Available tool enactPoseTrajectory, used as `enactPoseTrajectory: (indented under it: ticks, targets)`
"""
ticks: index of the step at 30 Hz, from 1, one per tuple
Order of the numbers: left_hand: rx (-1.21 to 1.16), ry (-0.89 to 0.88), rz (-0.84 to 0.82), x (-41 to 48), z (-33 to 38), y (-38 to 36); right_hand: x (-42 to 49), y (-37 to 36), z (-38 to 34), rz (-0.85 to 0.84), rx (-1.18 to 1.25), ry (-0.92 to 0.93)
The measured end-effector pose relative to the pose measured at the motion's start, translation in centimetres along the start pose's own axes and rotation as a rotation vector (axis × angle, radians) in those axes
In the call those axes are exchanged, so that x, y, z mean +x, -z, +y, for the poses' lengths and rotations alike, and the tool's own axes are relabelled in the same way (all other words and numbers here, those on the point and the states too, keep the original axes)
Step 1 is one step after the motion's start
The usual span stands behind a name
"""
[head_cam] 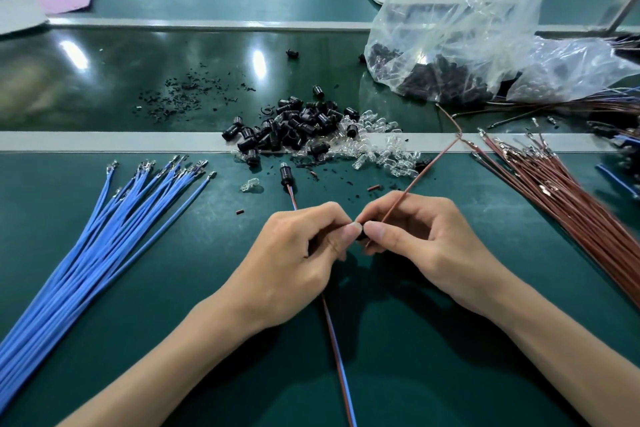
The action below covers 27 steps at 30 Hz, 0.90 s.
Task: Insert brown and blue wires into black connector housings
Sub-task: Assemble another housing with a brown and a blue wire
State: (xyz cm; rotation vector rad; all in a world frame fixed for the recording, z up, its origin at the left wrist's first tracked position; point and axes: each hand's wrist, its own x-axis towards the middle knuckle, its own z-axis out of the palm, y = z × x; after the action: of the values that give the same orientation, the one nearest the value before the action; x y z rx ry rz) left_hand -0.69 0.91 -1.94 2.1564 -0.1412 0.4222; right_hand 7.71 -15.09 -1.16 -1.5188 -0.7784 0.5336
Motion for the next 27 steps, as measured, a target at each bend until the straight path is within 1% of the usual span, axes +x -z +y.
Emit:
enactPoseTrajectory:
  ticks: [3, 7, 12, 13, 14, 15, 16, 17, 18, 19, 22, 25, 27]
  targets:
    - [-0.007, -0.002, -0.041, -0.1, 0.1, 0.1, -0.1, 0.1, -0.1, -0.036, -0.019, -0.018]
    - [-0.084, 0.001, -0.103, -0.1, 0.3, 0.4, -0.2, 0.4, -0.4, -0.071, 0.000, -0.030]
    - [-0.235, 0.007, -0.142, -0.1, 0.3, 0.7, -0.1, 0.4, -0.2, -0.081, 0.028, -0.014]
    - [-0.309, 0.007, -0.114, 0.0, 0.2, 0.8, -0.1, 0.4, -0.1, -0.072, 0.049, -0.006]
    - [-0.405, 0.031, -0.039, 0.1, -0.1, 0.8, 0.0, 0.5, 0.0, -0.058, 0.073, 0.003]
    - [-0.506, 0.073, 0.061, 0.2, -0.3, 0.9, 0.0, 0.5, 0.1, -0.041, 0.096, 0.015]
    - [-0.548, 0.107, 0.163, 0.3, -0.6, 1.0, 0.0, 0.5, 0.1, -0.022, 0.116, 0.027]
    - [-0.536, 0.128, 0.241, 0.5, -0.7, 0.9, 0.0, 0.4, 0.2, 0.000, 0.131, 0.037]
    - [-0.466, 0.128, 0.287, 0.6, -0.7, 0.8, 0.1, 0.3, 0.2, 0.022, 0.140, 0.045]
    - [-0.387, 0.125, 0.298, 0.7, -0.7, 0.6, 0.1, 0.2, 0.2, 0.045, 0.140, 0.048]
    - [-0.145, 0.114, 0.261, 0.5, -0.4, 0.2, 0.1, 0.0, 0.0, 0.100, 0.127, 0.028]
    - [-0.035, 0.050, 0.237, 0.3, 0.2, 0.3, 0.1, -0.2, -0.1, 0.095, 0.125, 0.007]
    - [0.050, 0.002, 0.191, 0.2, 0.4, 0.2, 0.1, -0.2, -0.2, 0.087, 0.105, -0.004]
